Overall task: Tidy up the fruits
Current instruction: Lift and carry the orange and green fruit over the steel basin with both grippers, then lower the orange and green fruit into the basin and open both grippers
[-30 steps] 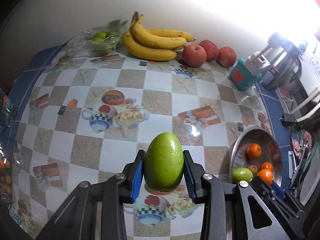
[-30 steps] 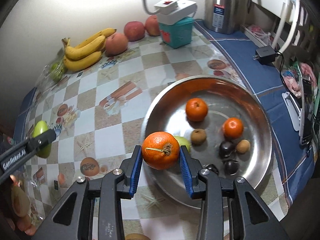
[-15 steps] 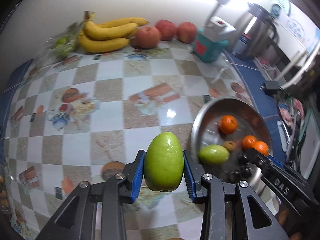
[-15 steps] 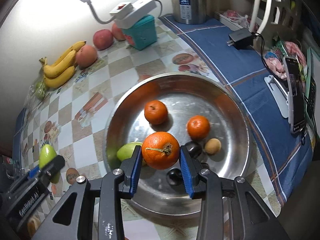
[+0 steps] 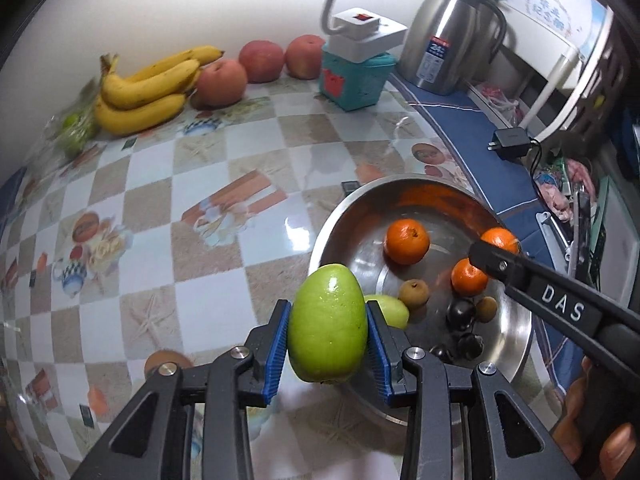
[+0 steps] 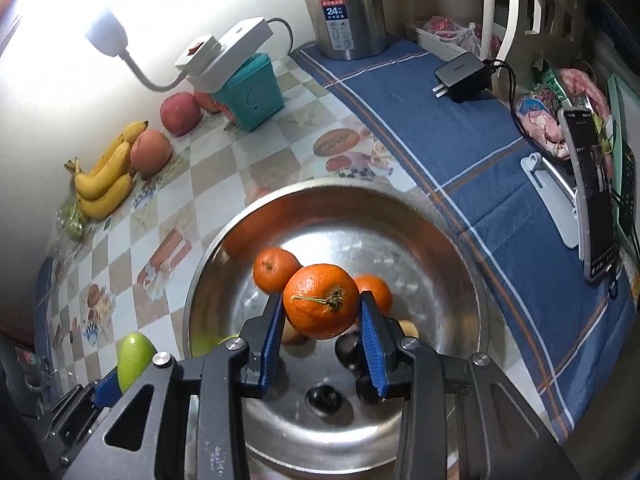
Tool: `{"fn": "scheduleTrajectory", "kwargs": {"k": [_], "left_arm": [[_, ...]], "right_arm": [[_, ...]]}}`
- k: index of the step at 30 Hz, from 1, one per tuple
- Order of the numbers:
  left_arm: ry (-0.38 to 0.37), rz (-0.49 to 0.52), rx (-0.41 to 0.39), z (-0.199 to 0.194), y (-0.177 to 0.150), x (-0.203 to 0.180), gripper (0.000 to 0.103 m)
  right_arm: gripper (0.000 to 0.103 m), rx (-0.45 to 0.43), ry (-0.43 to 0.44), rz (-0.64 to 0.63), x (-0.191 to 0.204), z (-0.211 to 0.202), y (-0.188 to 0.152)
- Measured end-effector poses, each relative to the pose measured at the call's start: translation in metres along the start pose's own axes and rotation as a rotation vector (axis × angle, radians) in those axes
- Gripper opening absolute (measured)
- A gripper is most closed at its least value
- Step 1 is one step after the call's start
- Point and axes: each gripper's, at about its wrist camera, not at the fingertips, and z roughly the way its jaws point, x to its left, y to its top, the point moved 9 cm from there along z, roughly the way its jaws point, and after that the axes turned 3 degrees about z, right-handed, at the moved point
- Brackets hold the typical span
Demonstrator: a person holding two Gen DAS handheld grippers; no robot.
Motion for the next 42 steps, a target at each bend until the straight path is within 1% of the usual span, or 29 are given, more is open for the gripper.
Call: {"fn": "scheduleTrajectory", "kwargs": {"k": [6, 10, 15, 26, 42], "left_arm": [[-0.023, 0.011, -0.033, 0.004, 0.014, -0.012, 0.039], [-0.018, 0.025, -0.058, 0.007, 0.022, -0.017, 0.039], [-0.027, 0.028, -0.066, 0.015, 0.025, -0.021, 0.039], [-0.032, 0.02, -0.042, 0.032, 0.025, -0.024, 0.039], [-0.034, 0.002, 0.0, 0.047, 0.023, -0.022, 0.039]], "right_arm": [[0.039, -0.019, 0.01, -0.009, -0.003, 0.005, 0.012], [0.039, -0.038, 0.023, -0.008, -0.004, 0.006, 0.019], [0.039, -0.036, 0.042, -0.017, 0.0, 0.013, 0.025], [0.039, -0.017, 0.036, -0.036, 0.002, 0.035, 0.027], [0.039, 0.012, 0.001, -0.064, 0.001, 0.051, 0.027]]}}
